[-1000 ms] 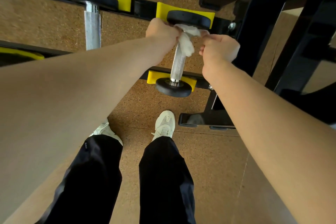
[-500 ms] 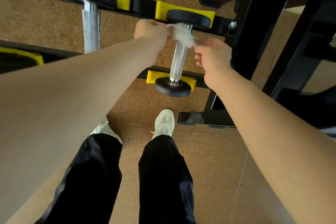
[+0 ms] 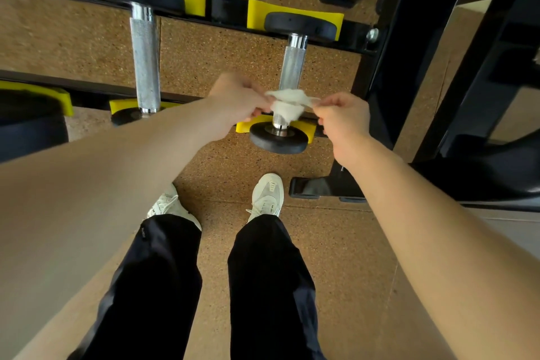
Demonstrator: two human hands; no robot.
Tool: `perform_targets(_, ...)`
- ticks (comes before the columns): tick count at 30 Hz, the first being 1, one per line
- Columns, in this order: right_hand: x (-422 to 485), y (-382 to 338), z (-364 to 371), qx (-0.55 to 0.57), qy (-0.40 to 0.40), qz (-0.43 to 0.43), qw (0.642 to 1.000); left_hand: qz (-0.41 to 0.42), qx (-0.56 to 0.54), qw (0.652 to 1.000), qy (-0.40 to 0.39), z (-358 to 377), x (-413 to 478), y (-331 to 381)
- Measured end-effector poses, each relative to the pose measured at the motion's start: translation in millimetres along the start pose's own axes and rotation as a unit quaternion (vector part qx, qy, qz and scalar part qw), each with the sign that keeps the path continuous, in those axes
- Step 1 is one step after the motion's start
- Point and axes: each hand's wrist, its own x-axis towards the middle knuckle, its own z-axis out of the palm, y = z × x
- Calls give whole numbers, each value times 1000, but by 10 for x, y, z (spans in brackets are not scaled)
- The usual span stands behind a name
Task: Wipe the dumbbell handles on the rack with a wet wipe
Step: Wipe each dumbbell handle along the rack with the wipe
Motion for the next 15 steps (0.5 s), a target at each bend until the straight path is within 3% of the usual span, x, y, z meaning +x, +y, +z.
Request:
perform_targets(2,-21,64,-33,-9,14,10,1000,22,52,998,-20,30,-37,-46)
perform_targets(6,-212,88,41,-123,-139,-37,982,-1,135,985,104,-52,45,-158)
perform_targets(11,-81,189,-75,-162,-23,8,987,66,214,974,-19,75,-73,-174)
perform_targets(15,-165,148,66,-156,-101,-29,982,28,234,966,106,12,60,-249)
